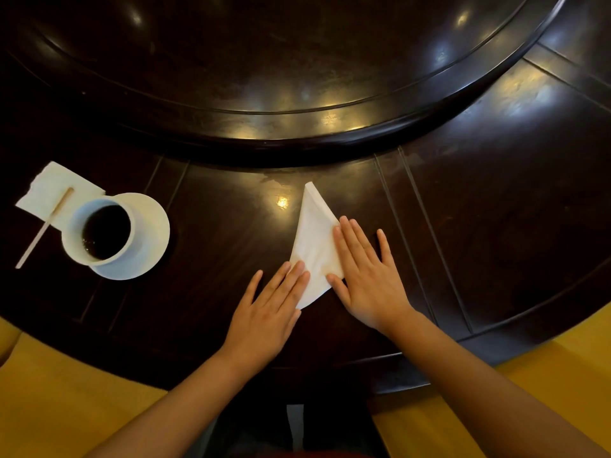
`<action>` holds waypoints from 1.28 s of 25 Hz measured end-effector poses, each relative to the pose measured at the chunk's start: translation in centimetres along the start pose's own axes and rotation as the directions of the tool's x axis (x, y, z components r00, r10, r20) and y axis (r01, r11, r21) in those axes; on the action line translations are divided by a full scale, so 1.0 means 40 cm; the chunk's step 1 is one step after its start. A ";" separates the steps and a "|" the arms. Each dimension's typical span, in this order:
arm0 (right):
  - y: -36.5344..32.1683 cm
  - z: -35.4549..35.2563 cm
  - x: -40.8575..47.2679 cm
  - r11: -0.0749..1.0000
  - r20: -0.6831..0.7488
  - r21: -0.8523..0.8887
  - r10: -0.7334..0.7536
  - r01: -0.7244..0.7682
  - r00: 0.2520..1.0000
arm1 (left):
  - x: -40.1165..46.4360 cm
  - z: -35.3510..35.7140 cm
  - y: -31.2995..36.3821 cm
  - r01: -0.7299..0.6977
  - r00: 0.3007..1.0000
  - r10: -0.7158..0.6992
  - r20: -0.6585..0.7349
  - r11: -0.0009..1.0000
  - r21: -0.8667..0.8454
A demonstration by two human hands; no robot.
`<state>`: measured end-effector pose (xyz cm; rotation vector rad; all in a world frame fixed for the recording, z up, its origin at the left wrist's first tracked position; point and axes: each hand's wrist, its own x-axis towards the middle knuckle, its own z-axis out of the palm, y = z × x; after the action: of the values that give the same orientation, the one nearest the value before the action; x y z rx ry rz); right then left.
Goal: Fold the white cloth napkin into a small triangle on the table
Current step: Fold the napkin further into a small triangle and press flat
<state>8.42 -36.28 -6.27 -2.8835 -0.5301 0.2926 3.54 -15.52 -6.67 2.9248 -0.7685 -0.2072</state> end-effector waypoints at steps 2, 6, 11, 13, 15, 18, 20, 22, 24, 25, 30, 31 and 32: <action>-0.002 -0.001 -0.001 1.000 -0.006 -0.009 0.004 -0.004 1.000 | -0.029 -0.006 0.014 0.061 0.998 -0.061 -0.001 0.998 -0.013; -0.014 -0.003 -0.017 1.000 -0.022 -0.015 0.021 -0.022 1.000 | -0.025 -0.031 0.115 0.225 0.974 -0.226 -0.005 0.971 -0.081; 0.044 -0.034 -0.012 0.969 0.008 -0.053 -0.240 0.240 0.971 | 0.028 -0.016 0.162 0.278 0.961 -0.275 0.035 0.955 -0.101; 0.073 -0.049 0.017 0.933 0.073 -0.077 -0.346 0.351 0.936 | 0.027 -0.001 0.154 0.257 0.966 -0.254 0.043 0.961 -0.102; 0.090 -0.057 0.045 0.905 0.135 -0.099 -0.401 0.415 0.906 | 0.025 0.006 0.146 0.234 0.972 -0.231 0.039 0.967 -0.102; 0.100 -0.057 0.056 0.888 0.182 -0.113 -0.422 0.446 0.888 | 0.024 0.013 0.135 0.212 0.977 -0.211 0.024 0.971 -0.112; 0.097 -0.055 0.058 0.890 0.184 -0.113 -0.418 0.442 0.889 | 0.022 0.016 0.127 0.208 0.978 -0.208 0.019 0.970 -0.125; 0.076 -0.052 0.068 0.893 0.180 -0.121 -0.410 0.434 0.894 | 0.016 0.016 0.111 0.228 0.974 -0.228 0.015 0.965 -0.126; 0.045 -0.049 0.087 0.889 0.177 -0.129 -0.415 0.439 0.892 | 0.003 0.016 0.088 0.256 0.967 -0.256 0.012 0.959 -0.125; 0.027 -0.047 0.098 0.883 0.180 -0.132 -0.426 0.451 0.887 | -0.007 0.015 0.074 0.270 0.963 -0.270 0.012 0.955 -0.125; -0.076 -0.029 0.148 0.850 0.199 -0.136 -0.479 0.508 0.855 | -0.075 0.011 -0.002 0.334 0.942 -0.335 0.010 0.938 -0.092; -0.097 -0.025 0.155 0.847 0.201 -0.136 -0.485 0.514 0.851 | -0.088 0.011 -0.016 0.344 0.939 -0.344 0.010 0.935 -0.090; -0.116 -0.022 0.161 0.844 0.200 -0.138 -0.489 0.518 0.849 | -0.100 0.010 -0.029 0.351 0.936 -0.351 0.008 0.932 -0.088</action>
<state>13.01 -29.79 -5.40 -2.7606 -1.3840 0.4007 0.59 -12.58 -6.81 2.9513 -0.2192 -0.2513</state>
